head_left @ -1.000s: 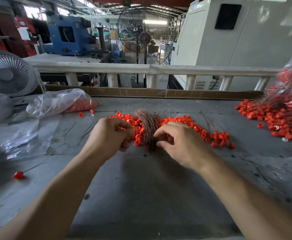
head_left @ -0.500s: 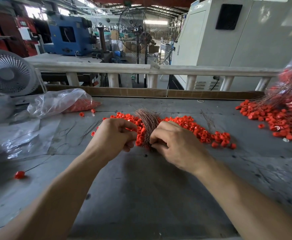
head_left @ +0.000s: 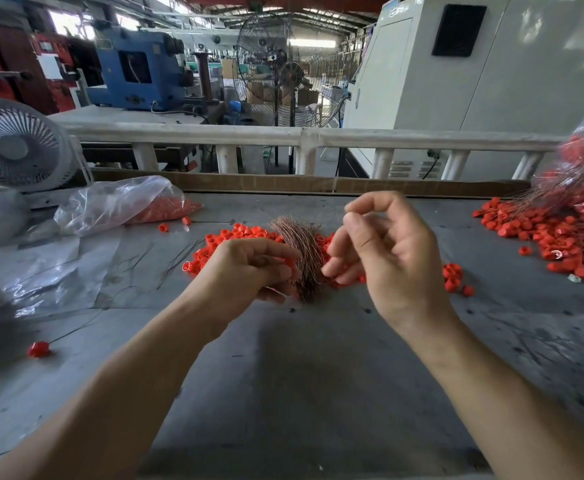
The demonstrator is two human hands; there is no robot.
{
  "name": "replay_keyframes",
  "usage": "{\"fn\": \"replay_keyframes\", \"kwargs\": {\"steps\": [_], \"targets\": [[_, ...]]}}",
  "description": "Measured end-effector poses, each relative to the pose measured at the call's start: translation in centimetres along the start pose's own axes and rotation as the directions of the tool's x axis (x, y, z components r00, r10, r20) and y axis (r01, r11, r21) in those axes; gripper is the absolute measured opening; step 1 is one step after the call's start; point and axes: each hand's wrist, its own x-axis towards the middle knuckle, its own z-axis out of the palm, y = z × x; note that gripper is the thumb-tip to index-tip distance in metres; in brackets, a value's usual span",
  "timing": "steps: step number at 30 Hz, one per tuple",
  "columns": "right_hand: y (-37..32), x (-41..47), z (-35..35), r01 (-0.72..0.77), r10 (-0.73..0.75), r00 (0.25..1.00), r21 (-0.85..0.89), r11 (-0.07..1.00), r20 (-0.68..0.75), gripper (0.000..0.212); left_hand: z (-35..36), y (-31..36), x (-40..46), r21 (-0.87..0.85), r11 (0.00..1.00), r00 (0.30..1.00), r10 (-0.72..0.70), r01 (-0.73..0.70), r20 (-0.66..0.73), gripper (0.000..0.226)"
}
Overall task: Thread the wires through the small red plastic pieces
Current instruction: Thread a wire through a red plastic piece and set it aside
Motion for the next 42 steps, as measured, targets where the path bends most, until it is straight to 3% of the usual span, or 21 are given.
{"fn": "replay_keyframes", "kwargs": {"steps": [4,8,10,14,18,26,33,38,42], "targets": [[-0.7,0.8,-1.1,-0.107,0.149,0.977,0.257,0.961,-0.151,0.013,0.3,0.0,-0.1,-0.15,0.989,0.998,-0.005,0.013,0.055,0.03],[-0.8,1.5,-2.6,-0.287,0.383,0.918,0.489,0.824,-0.106,0.021,0.2,-0.2,-0.1,-0.253,0.967,0.995,0.007,0.019,0.1,0.03],[-0.5,1.5,-2.8,-0.369,0.442,0.895,0.452,0.812,-0.063,0.022,0.2,-0.2,0.0,-0.284,0.959,0.994,0.01,0.022,0.11,0.03],[0.3,0.8,-2.0,-0.47,0.483,0.875,0.199,0.86,-0.022,0.011,0.3,-0.3,0.1,-0.294,0.956,0.993,0.021,0.013,0.112,0.03],[0.6,0.3,-1.2,-0.48,0.483,0.876,0.107,0.871,-0.006,0.007,0.6,-0.3,0.0,-0.274,0.962,0.995,0.035,-0.007,0.098,0.03],[0.6,0.1,-0.7,-0.461,0.459,0.886,0.024,0.887,0.062,0.018,0.7,-0.2,-0.2,-0.278,0.961,0.995,0.044,-0.016,0.093,0.031],[0.5,0.3,-0.6,-0.46,0.47,0.882,0.13,0.878,-0.05,0.005,0.7,-0.1,-0.2,-0.233,0.973,0.996,0.018,0.004,0.089,0.024],[0.6,0.8,-0.8,-0.411,0.468,0.867,0.284,0.866,-0.171,0.005,0.7,0.3,-0.7,-0.144,0.979,0.96,-0.102,0.143,0.259,0.03],[0.7,0.9,-1.1,-0.381,0.46,0.862,0.328,0.865,-0.212,0.009,0.9,0.1,-0.8,-0.059,0.99,0.934,-0.102,0.13,0.343,0.023]]}}
